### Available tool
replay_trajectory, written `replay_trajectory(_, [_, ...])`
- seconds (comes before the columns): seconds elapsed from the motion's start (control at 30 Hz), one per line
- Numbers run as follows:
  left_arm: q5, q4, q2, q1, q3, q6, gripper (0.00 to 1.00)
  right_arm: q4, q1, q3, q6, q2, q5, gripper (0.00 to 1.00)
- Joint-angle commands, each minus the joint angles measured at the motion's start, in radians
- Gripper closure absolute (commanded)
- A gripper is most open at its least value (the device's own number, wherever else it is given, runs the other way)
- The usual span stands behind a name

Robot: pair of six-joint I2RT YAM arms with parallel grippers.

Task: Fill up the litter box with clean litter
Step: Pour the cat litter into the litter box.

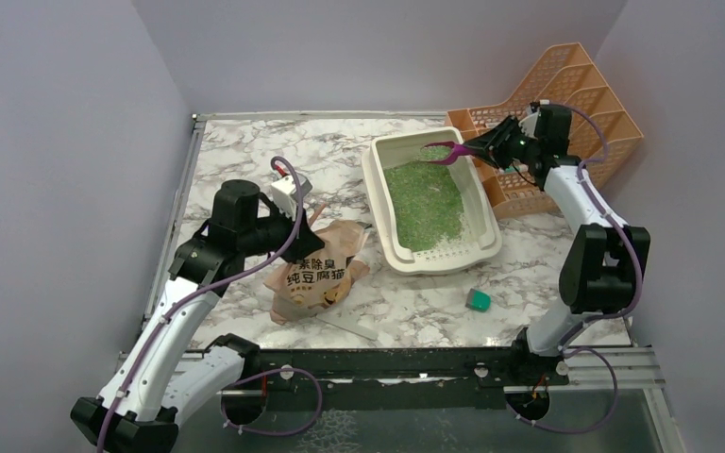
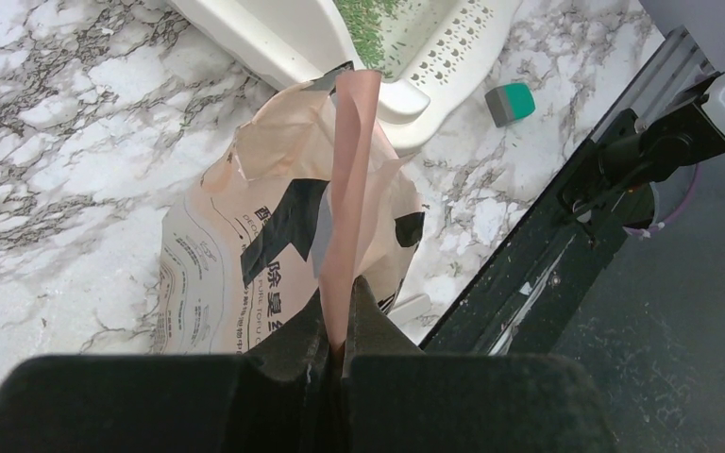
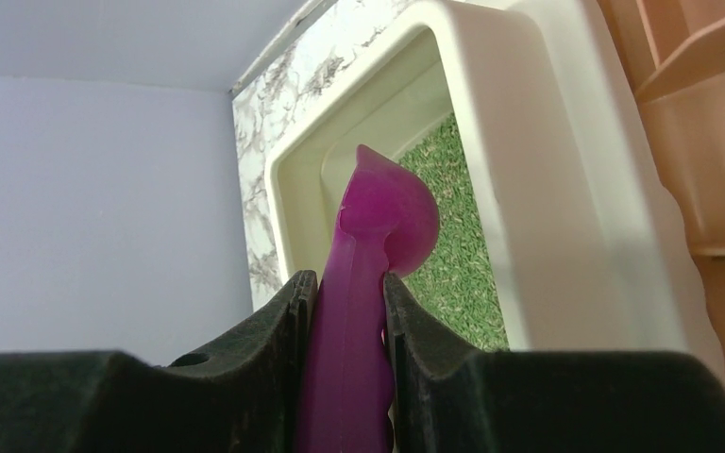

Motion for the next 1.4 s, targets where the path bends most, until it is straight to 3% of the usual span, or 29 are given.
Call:
replay_trajectory(0.0, [0.023, 0.12, -0.055, -0.002, 0.004, -0.01, 1.0, -0.031, -0.021, -0.039, -0.038, -0.081, 0.018, 0.99])
replay_trajectory(0.93, [0.052, 0.148, -0.116, -0.002, -0.042, -0.027, 1.0, -0.187, -0.123, -0.158, -0.158, -0.325, 0.111, 0.99])
replay_trajectory(1.37, [0.07, 0.147, -0.153, -0.002, -0.068, -0.03, 1.0, -0.311, -0.173, -0.226, -0.208, -0.469, 0.027, 0.99])
